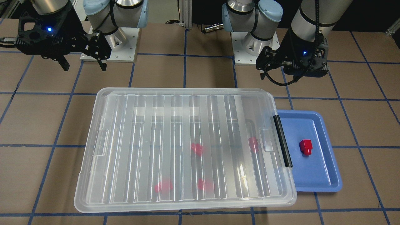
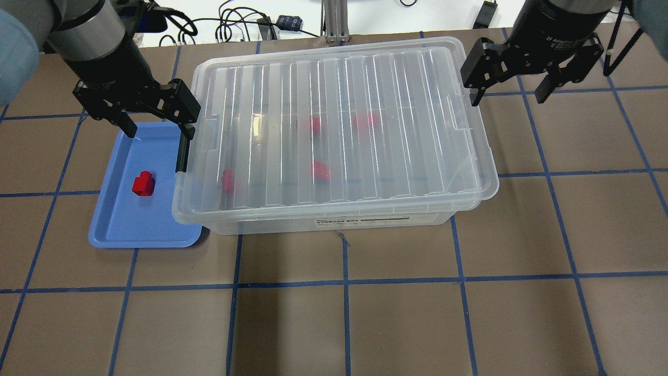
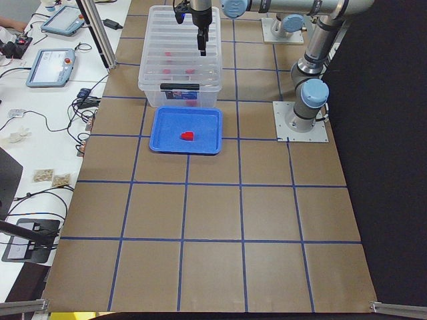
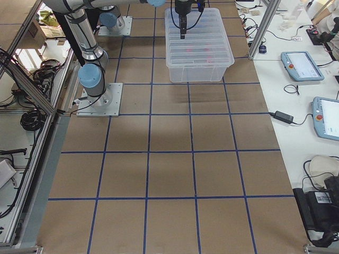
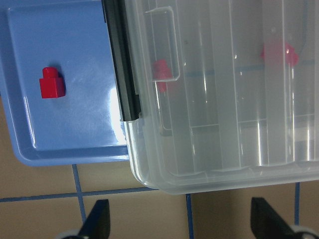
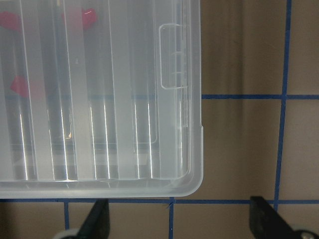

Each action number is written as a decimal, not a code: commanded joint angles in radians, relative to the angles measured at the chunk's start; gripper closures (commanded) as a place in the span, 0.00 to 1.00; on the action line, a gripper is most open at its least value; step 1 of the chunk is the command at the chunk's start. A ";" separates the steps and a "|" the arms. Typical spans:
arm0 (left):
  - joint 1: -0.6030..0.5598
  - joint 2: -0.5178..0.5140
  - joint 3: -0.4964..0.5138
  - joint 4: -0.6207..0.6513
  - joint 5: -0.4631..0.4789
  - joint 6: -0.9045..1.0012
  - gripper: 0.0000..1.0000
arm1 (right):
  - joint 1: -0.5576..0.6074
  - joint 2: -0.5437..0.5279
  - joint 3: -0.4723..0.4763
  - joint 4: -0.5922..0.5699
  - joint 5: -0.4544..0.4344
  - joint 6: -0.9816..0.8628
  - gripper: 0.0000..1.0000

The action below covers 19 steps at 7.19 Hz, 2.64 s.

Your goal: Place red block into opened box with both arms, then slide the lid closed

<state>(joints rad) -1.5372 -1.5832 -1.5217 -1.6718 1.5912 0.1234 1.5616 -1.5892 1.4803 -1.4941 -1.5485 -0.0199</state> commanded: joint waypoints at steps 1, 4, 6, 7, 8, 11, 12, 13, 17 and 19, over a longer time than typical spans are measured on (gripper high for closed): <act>0.000 0.006 0.000 -0.012 0.003 0.001 0.00 | 0.000 0.002 0.000 0.000 0.002 0.000 0.00; 0.002 0.008 0.000 -0.026 0.004 0.002 0.00 | -0.003 0.009 0.000 -0.009 -0.007 -0.015 0.00; 0.003 0.008 0.000 -0.020 0.001 0.004 0.00 | -0.020 0.099 -0.015 -0.092 -0.010 -0.017 0.00; 0.020 0.008 0.000 -0.016 -0.002 0.005 0.00 | -0.026 0.167 -0.017 -0.125 -0.009 -0.020 0.00; 0.052 0.005 0.002 -0.009 -0.007 0.005 0.00 | -0.029 0.249 -0.012 -0.247 -0.013 -0.041 0.00; 0.272 -0.026 -0.003 0.020 -0.004 0.163 0.00 | -0.054 0.386 -0.017 -0.399 -0.010 -0.075 0.01; 0.343 -0.041 -0.006 0.033 -0.004 0.239 0.00 | -0.055 0.397 -0.011 -0.409 -0.010 -0.081 0.04; 0.373 -0.072 -0.018 0.053 -0.001 0.261 0.00 | -0.055 0.399 -0.002 -0.410 -0.009 -0.092 0.04; 0.388 -0.204 -0.201 0.401 0.009 0.370 0.00 | -0.141 0.399 0.002 -0.405 -0.010 -0.173 0.03; 0.417 -0.271 -0.221 0.440 0.006 0.409 0.00 | -0.155 0.399 0.000 -0.406 -0.012 -0.201 0.03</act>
<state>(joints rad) -1.1354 -1.8133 -1.7283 -1.2584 1.5981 0.5000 1.4187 -1.1903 1.4814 -1.8996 -1.5589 -0.2077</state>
